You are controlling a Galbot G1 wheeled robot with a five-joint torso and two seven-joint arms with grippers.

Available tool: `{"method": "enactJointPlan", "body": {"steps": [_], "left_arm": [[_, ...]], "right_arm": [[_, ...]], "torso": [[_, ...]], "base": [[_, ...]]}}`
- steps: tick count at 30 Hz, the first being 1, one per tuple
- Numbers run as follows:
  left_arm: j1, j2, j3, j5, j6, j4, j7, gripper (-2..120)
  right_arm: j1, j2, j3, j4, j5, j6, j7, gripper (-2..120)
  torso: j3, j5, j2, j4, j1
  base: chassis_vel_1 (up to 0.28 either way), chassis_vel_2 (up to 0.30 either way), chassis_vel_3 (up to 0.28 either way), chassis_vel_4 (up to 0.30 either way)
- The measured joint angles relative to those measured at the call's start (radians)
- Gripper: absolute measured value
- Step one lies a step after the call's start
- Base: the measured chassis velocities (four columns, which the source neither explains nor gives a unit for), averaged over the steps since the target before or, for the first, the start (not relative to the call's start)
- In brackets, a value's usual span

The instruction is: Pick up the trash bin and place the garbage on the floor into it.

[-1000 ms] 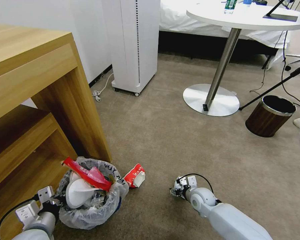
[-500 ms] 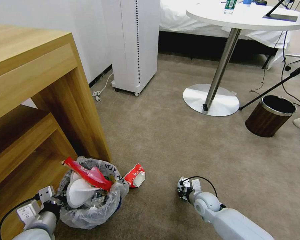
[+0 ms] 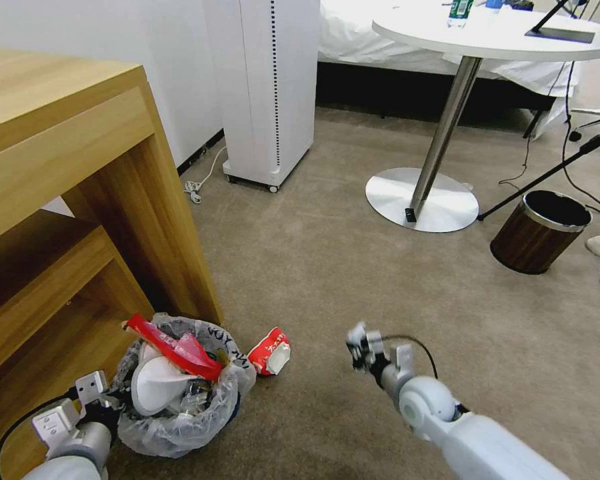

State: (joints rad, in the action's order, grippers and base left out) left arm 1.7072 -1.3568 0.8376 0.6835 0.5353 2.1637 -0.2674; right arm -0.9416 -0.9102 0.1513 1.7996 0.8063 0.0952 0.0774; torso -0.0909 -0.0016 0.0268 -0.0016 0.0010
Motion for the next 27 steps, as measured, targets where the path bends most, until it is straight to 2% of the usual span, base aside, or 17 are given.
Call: {"method": "enactJointPlan", "body": {"steps": [2, 4, 5, 10, 12, 13, 16, 21, 24, 27], "left_arm": [[0.000, 0.000, -0.001, 0.000, 0.001, 0.002, -0.001, 1], [0.004, -0.004, -0.002, -0.001, 0.007, 0.018, -0.005, 1], [0.004, -0.004, -0.002, -0.001, 0.007, 0.018, -0.005, 1], [0.010, -0.009, -0.001, -0.001, 0.010, 0.038, -0.007, 1], [0.010, -0.011, -0.002, -0.002, 0.013, 0.043, -0.008, 1], [0.010, -0.011, -0.002, -0.002, 0.013, 0.043, -0.008, 1], [-0.002, -0.014, -0.012, -0.006, 0.019, 0.043, -0.011, 1], [-0.013, -0.017, -0.019, -0.010, 0.023, 0.036, -0.012, 1], [-0.018, -0.024, -0.020, -0.014, 0.023, 0.033, -0.012, 1], [-0.020, -0.027, -0.020, -0.014, 0.023, 0.033, -0.012, 1]], "right_arm": [[0.011, 0.003, 0.007, 0.017, 0.001, -0.006, -0.007, 0], [0.115, 0.023, 0.089, 0.119, 0.035, -0.056, -0.053, 0], [0.115, 0.023, 0.089, 0.119, 0.035, -0.056, -0.053, 0], [0.288, 0.029, 0.229, 0.185, 0.114, -0.064, -0.129, 0], [0.365, 0.013, 0.311, 0.172, 0.171, -0.059, -0.148, 0], [0.365, 0.013, 0.311, 0.172, 0.171, -0.059, -0.148, 0], [0.460, -0.025, 0.435, 0.114, 0.233, -0.033, -0.134, 0], [0.529, -0.072, 0.531, 0.056, 0.277, -0.002, -0.090, 0], [0.603, -0.143, 0.618, 0.005, 0.320, 0.021, -0.051, 0], [0.625, -0.172, 0.644, -0.010, 0.333, 0.029, -0.040, 0]], "torso": [[0.000, -0.0002, 0.000, 0.0000, 0.000], [0.000, 0.0002, 0.000, -0.0002, 0.000], [0.000, 0.0002, 0.000, -0.0002, 0.000], [0.000, 0.0000, 0.000, 0.0001, 0.000], [0.000, 0.0001, 0.000, 0.0000, 0.000], [0.000, 0.0001, 0.000, 0.0000, 0.000], [0.000, 0.0001, 0.000, 0.0000, 0.000], [0.000, 0.0000, 0.000, -0.0003, 0.000], [0.000, -0.0002, 0.000, 0.0000, 0.000], [0.000, 0.0001, 0.000, 0.0000, 0.000]], "base": [[0.000, 0.000, 0.000, 0.000], [0.000, 0.000, 0.000, 0.000], [0.000, 0.000, 0.000, 0.000], [0.000, 0.000, 0.000, 0.000], [0.000, 0.000, 0.000, 0.000], [0.000, 0.000, 0.000, 0.000], [0.000, 0.000, 0.000, 0.000], [0.000, 0.000, 0.000, 0.000], [0.000, 0.000, 0.000, 0.000], [0.000, 0.000, 0.000, 0.000]]}}
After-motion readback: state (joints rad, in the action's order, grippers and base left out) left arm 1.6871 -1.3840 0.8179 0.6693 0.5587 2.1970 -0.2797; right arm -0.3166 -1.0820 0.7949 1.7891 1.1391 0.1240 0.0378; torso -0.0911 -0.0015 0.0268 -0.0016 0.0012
